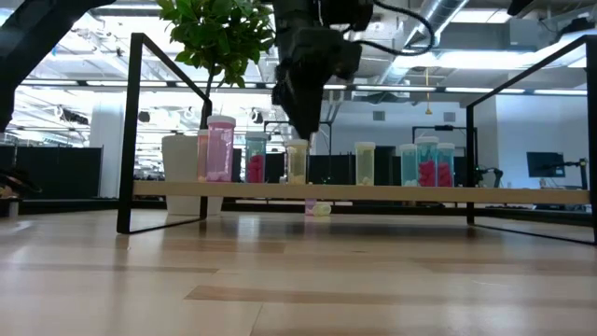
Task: Pick and place medicine bottles onto shelf by color
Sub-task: Put the pink pill bottle on the shelf
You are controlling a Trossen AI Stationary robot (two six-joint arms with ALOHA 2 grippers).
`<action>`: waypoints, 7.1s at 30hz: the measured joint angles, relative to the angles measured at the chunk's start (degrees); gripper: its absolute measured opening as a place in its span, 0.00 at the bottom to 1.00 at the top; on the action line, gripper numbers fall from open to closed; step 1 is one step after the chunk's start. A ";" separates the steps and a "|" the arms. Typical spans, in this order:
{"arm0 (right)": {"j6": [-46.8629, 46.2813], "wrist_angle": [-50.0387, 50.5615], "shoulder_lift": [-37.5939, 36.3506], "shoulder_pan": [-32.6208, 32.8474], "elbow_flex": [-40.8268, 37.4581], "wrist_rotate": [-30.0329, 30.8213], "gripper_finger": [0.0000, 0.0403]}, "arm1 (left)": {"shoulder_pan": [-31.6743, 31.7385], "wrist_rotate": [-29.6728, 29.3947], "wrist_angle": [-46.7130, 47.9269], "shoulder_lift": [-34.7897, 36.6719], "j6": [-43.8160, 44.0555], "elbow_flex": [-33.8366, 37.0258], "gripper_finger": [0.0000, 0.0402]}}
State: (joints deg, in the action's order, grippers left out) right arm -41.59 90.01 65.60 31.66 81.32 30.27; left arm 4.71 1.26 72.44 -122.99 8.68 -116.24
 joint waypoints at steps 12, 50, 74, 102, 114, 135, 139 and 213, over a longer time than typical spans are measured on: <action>3.63 -0.02 -1.17 -2.67 -0.09 -0.37 0.62 | 0.93 -3.38 5.46 0.10 10.27 -13.40 0.44; 16.62 -0.13 -16.47 -24.72 0.02 10.39 0.62 | 15.24 -12.37 -8.87 -14.70 29.10 -12.48 0.44; 16.60 -0.34 -16.09 -24.70 -0.02 10.21 0.62 | 18.10 -11.37 -13.68 -14.99 31.76 -11.89 0.44; 14.66 -0.50 -16.13 -25.97 -0.02 10.19 0.62 | 20.26 -7.43 -11.41 -19.68 38.10 -13.34 0.44; 14.63 -0.49 -16.13 -25.97 -0.03 10.17 0.62 | 23.06 -2.34 -10.08 -19.68 34.13 -13.95 0.44; 14.63 -0.49 -16.12 -25.97 -0.03 10.15 0.62 | 22.79 1.05 -11.82 -19.66 30.58 -13.95 0.44; 14.63 -0.49 -16.13 -25.97 -0.02 10.15 0.62 | 22.68 1.74 -12.67 -19.66 30.56 -14.51 0.44; 14.63 -0.51 -16.13 -25.99 -0.02 10.14 0.62 | 22.27 20.01 -15.15 -19.60 29.15 -14.60 0.44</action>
State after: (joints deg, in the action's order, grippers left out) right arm -26.96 89.50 49.47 5.67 81.30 40.42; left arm 26.98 21.26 57.29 -142.58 37.84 -130.85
